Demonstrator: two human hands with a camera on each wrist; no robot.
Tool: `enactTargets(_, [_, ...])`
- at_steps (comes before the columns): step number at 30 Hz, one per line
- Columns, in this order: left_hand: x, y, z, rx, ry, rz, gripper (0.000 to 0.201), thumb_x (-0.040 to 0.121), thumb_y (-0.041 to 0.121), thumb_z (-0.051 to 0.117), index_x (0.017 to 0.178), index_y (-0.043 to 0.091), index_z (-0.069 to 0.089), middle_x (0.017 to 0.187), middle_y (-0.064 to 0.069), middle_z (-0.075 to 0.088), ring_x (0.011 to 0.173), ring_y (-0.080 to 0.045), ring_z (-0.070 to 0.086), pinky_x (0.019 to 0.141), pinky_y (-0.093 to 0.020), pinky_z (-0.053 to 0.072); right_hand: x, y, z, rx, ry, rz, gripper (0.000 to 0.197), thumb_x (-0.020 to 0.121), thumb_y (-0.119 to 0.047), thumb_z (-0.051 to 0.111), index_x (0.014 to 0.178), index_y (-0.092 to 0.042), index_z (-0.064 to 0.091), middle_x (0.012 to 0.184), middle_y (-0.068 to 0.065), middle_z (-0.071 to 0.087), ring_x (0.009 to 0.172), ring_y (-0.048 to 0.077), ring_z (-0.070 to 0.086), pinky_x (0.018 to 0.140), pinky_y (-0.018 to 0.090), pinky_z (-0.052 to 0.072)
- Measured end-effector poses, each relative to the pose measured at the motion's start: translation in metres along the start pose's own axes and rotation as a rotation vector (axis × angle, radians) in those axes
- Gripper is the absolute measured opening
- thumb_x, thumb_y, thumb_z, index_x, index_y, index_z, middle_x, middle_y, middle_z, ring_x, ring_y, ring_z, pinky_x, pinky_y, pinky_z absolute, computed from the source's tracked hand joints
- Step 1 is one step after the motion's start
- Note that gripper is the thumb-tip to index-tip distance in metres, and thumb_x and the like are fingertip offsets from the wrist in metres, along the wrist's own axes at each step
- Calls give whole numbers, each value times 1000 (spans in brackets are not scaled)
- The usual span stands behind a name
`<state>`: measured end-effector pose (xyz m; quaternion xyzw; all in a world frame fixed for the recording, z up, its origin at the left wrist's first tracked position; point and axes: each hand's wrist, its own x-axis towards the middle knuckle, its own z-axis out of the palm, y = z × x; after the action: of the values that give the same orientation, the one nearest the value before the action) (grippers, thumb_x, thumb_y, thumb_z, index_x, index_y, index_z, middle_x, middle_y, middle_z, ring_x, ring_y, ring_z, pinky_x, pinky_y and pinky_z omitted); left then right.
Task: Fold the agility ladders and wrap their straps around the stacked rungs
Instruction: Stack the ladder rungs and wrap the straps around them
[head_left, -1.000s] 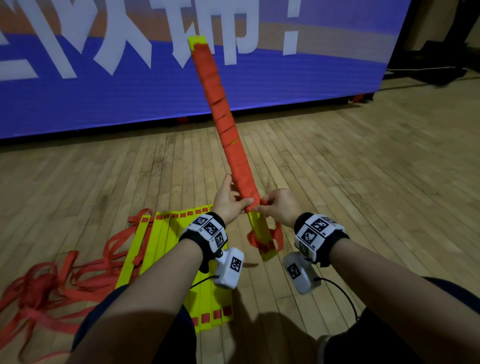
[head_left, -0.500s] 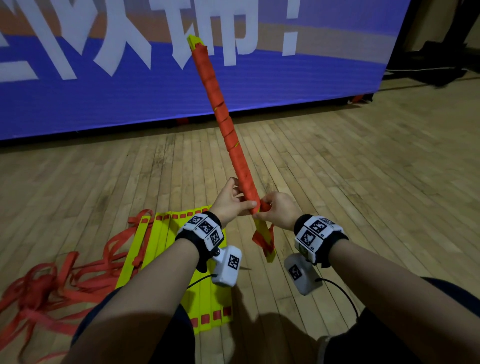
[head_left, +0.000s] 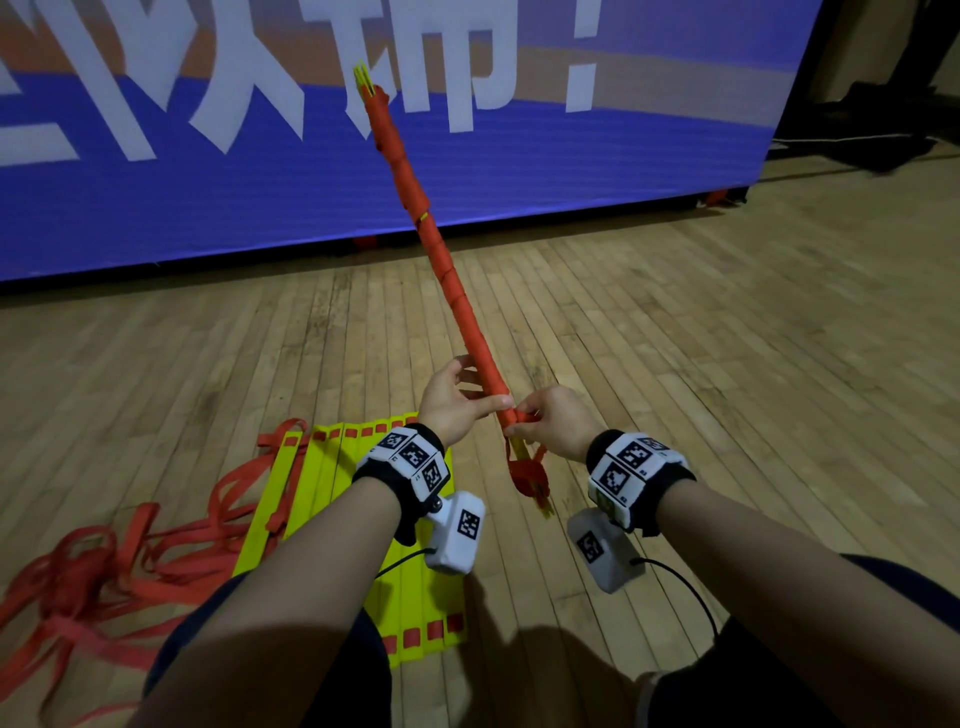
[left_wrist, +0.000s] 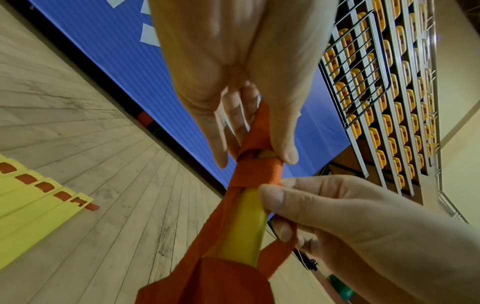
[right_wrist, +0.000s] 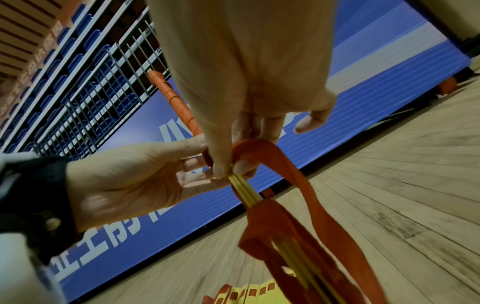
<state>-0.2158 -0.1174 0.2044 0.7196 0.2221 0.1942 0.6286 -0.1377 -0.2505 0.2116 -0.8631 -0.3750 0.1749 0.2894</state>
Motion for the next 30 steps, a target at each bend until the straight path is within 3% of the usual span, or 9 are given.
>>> enactTargets(3, [1,1,-2,75,41,28,57,68,10,84,109,19,47,94,-1,61,94,-26,64,84,-38,53,0,2,4,-9,10,-15,22,85,-32,68,65,-29,60,63,-7,62,64,9,59,87,49,49])
enactTargets(5, [0,3,-2,23,-1,1,55,72,6,81,111,18,44,97,-5,60,91,-24,63,78,-36,55,-1,3,4,-20,12,-20,25,86,-33,66,63,-31,58,61,-9,61,63,8,58,89,49,47])
enactTargets(9, [-3,6,-4,-57,-125,-50,51,81,-10,66,118,11,38,101,-8,59,82,-14,63,67,-25,56,-2,4,0,-37,9,-20,19,89,-32,64,72,-25,61,60,-10,58,59,4,55,78,35,50])
enactTargets(13, [-1,5,-7,-91,-77,-39,50,81,-17,61,124,-1,44,95,-3,58,80,-14,62,61,-20,56,-2,6,-3,-10,-5,-32,17,90,-32,63,76,-23,65,58,-8,58,56,5,56,71,33,51])
enactTargets(16, [-2,5,-7,-70,-34,-18,43,80,-12,67,114,6,49,92,-2,60,78,-18,64,58,-24,57,0,6,-4,4,-3,-17,19,93,-28,59,91,-14,72,57,-7,58,58,7,56,75,35,51])
enactTargets(19, [0,3,-7,-15,-16,-7,40,80,-7,69,108,11,50,89,1,60,74,-17,63,54,-23,55,0,5,0,-16,-42,-20,27,97,-23,51,95,-5,71,64,-2,63,62,10,57,77,36,51])
enactTargets(23, [1,0,-8,9,17,7,42,78,-7,71,108,12,49,91,-1,58,74,-18,63,52,-23,54,1,6,0,-6,-11,6,28,97,-21,51,92,-4,73,66,1,65,64,12,60,74,33,51])
enactTargets(26, [2,0,-6,-6,28,10,43,78,-7,71,108,13,47,92,-3,62,72,-14,63,51,-21,53,1,7,-1,-4,47,21,22,94,-23,58,88,-9,74,60,-5,64,62,9,61,77,33,54])
enactTargets(30, [2,-3,-3,-6,41,4,45,78,-4,73,104,19,45,90,-5,65,77,-19,64,51,-23,53,0,3,-1,-65,31,13,22,92,-25,59,90,-10,74,65,-1,67,61,7,62,74,28,53])
